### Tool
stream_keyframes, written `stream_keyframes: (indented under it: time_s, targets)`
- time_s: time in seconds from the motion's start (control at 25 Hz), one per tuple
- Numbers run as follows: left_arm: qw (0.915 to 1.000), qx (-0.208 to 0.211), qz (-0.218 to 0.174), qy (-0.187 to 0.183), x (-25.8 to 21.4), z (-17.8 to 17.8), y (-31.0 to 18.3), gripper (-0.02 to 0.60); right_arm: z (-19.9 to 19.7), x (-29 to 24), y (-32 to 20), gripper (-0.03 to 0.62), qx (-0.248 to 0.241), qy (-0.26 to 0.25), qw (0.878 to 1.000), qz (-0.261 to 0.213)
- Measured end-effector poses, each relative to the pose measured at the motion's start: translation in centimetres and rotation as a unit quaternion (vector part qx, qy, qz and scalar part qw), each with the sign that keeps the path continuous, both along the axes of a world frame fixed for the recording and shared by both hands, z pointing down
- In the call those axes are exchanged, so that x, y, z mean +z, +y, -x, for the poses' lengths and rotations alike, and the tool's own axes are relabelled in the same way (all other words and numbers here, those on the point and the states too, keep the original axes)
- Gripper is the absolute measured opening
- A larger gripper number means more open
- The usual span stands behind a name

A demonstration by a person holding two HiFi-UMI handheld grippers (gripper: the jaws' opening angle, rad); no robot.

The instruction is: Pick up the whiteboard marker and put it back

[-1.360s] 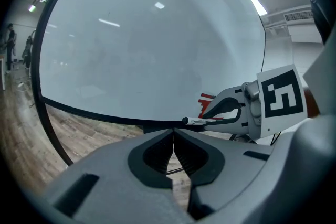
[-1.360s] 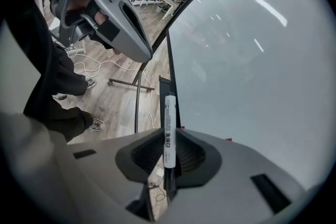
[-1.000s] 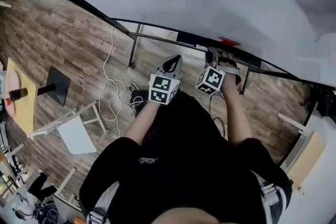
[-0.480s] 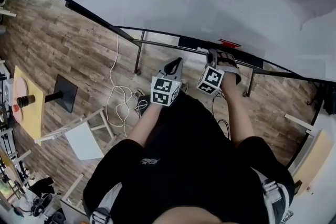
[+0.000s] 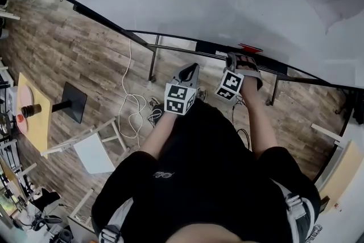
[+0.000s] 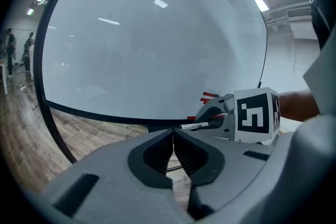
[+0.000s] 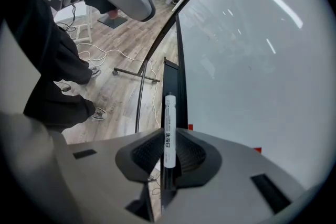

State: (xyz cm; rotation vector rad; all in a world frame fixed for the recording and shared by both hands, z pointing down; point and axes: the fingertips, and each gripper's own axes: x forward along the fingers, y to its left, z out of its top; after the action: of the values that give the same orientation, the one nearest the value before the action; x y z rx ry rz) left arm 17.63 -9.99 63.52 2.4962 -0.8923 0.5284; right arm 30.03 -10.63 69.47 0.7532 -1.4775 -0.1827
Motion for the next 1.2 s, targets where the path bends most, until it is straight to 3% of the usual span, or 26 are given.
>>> stream_keyframes:
  time_s: [0.76, 1.0, 1.2]
  targets:
    - [1.0000, 0.006, 0.005, -0.004, 0.5, 0.0, -1.0, 0.008, 0.0, 0.4, -0.2, 0.057, 0.000, -0.005, 1.000, 0.015]
    - [0.9997, 0.021, 0.009, -0.008, 0.2, 0.5, -0.8, 0.008, -0.5, -0.3, -0.2, 0.115, 0.043, -0.022, 0.999, -0.009]
    - [0.9988, 0.048, 0.003, -0.007, -0.8, 0.3, -0.4, 0.008, -0.2, -2.8, 0.3, 0.118, 0.093, -0.067, 0.992, -0.049]
